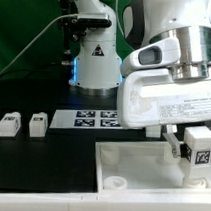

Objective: Assemble one leg

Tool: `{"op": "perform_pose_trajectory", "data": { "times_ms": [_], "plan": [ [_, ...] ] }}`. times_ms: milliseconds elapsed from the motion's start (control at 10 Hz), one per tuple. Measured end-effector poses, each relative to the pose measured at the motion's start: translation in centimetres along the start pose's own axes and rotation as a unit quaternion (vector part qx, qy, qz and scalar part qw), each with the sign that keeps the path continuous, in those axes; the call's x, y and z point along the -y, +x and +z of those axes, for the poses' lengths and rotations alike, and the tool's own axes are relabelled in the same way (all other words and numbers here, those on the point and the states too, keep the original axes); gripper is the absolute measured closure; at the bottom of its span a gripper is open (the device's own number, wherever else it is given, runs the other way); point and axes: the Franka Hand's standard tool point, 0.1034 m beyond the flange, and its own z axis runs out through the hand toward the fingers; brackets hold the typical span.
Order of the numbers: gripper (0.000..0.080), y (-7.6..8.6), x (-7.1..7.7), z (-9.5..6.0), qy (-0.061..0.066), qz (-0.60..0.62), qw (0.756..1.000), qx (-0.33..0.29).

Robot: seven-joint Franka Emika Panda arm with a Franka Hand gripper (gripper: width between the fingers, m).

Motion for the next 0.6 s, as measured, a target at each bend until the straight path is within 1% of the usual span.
{"op": "perform_pose_trajectory", "data": {
  "times_ms": [400, 600],
  "plan": [
    [0.0509, 0.81, -0.10, 0.25, -0.001, -0.004, 0.999, -0.042],
    [0.0509, 0.86, -0.17, 0.23, -0.001, -0.006, 0.999, -0.048]
  ]
}}
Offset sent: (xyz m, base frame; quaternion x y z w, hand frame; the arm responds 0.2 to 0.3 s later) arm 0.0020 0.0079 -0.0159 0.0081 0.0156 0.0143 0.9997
